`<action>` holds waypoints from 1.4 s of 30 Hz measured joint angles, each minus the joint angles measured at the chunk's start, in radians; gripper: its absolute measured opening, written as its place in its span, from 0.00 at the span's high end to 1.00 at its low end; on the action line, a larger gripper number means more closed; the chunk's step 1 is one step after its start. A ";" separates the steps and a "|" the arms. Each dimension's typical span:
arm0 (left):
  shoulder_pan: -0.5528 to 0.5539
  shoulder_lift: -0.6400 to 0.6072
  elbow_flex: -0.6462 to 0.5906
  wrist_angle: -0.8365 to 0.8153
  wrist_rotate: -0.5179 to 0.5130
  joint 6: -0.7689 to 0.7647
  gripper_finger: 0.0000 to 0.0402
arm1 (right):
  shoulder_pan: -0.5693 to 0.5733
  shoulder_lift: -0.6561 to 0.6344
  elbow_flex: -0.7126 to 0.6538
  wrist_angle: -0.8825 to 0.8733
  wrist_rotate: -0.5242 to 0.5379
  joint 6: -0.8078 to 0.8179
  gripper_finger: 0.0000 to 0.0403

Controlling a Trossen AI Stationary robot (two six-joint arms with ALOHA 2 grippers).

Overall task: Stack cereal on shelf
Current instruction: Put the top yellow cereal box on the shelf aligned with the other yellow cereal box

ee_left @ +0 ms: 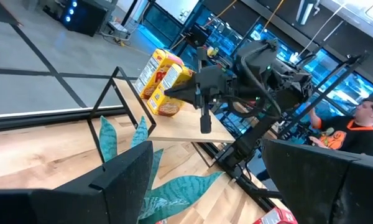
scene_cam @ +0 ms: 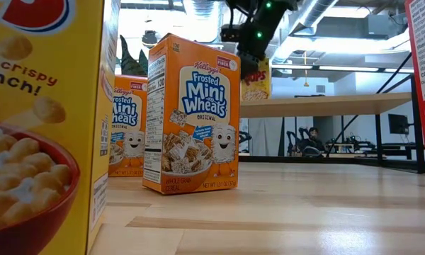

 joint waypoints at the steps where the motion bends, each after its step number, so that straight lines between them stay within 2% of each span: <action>1: 0.000 0.000 0.000 0.000 0.000 0.000 0.27 | 0.007 0.000 0.014 -0.005 0.000 0.000 0.92; 4: 0.000 0.000 0.000 0.000 0.000 -0.010 0.27 | 0.050 -0.041 0.070 -0.059 -0.015 0.042 0.94; 7: 0.000 0.000 0.000 -0.003 0.000 -0.013 0.27 | 0.081 -0.146 0.090 -0.148 -0.130 0.129 0.97; 9: 0.000 0.000 0.000 -0.010 0.000 -0.013 0.27 | 0.090 -0.228 0.063 -0.147 -0.192 0.208 0.98; 12: 0.000 0.000 0.000 -0.009 -0.002 -0.012 0.27 | 0.086 -0.377 -0.050 -0.162 -0.202 0.325 0.97; 15: 0.000 0.000 0.000 -0.009 -0.002 -0.012 0.27 | 0.086 -0.533 -0.220 -0.097 -0.142 0.421 0.97; 18: 0.000 0.000 0.000 -0.009 -0.009 -0.012 0.27 | 0.082 -0.647 -0.393 0.066 -0.103 0.462 0.98; 21: 0.000 0.000 0.000 -0.008 -0.024 -0.017 0.27 | 0.053 -0.704 -0.525 0.197 -0.090 0.483 0.98; 27: 0.000 0.000 0.000 -0.008 -0.038 -0.018 0.27 | -0.021 -0.688 -0.645 0.313 -0.087 0.510 0.96; 30: 0.000 0.000 0.000 -0.008 -0.038 -0.027 0.27 | -0.049 -0.649 -0.677 0.386 -0.141 0.500 0.97; 36: 0.000 0.000 0.000 -0.012 -0.034 -0.031 0.27 | -0.106 -0.561 -0.685 0.476 -0.169 0.468 0.96; 42: 0.000 0.000 0.000 -0.022 -0.033 -0.035 0.27 | -0.152 -0.505 -0.685 0.537 -0.243 0.472 0.95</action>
